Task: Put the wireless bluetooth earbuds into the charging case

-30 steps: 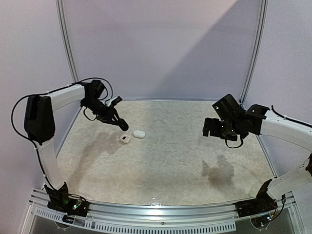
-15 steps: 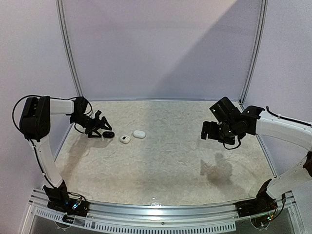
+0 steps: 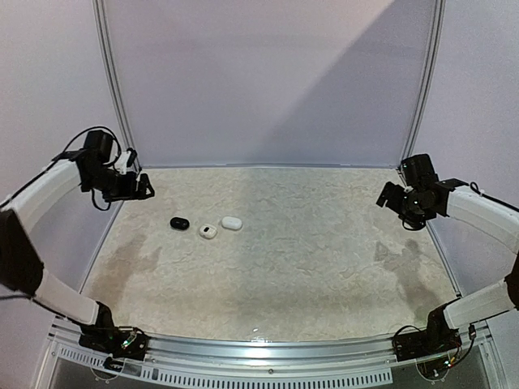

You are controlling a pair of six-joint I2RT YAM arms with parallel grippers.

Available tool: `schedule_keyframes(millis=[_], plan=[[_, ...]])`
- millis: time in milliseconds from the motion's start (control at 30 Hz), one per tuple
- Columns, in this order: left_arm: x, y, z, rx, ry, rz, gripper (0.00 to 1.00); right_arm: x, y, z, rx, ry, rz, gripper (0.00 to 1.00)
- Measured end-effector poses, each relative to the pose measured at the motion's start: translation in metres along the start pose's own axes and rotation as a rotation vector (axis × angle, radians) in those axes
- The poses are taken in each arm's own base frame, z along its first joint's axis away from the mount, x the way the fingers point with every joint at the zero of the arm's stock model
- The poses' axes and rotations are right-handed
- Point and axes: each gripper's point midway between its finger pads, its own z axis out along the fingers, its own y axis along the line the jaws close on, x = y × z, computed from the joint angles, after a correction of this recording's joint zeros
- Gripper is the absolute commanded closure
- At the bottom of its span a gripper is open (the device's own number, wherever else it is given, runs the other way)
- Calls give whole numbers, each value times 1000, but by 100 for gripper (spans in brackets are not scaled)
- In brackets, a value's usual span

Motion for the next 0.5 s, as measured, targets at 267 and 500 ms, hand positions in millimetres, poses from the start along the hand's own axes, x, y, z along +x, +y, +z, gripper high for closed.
schedule_keyframes(millis=[267, 500], plan=[[34, 38, -104, -336, -393, 110, 1, -62, -55, -3, 144, -312, 90, 1], [91, 70, -76, -461, -440, 85, 1, -67, -73, 8, 220, -418, 3, 1]])
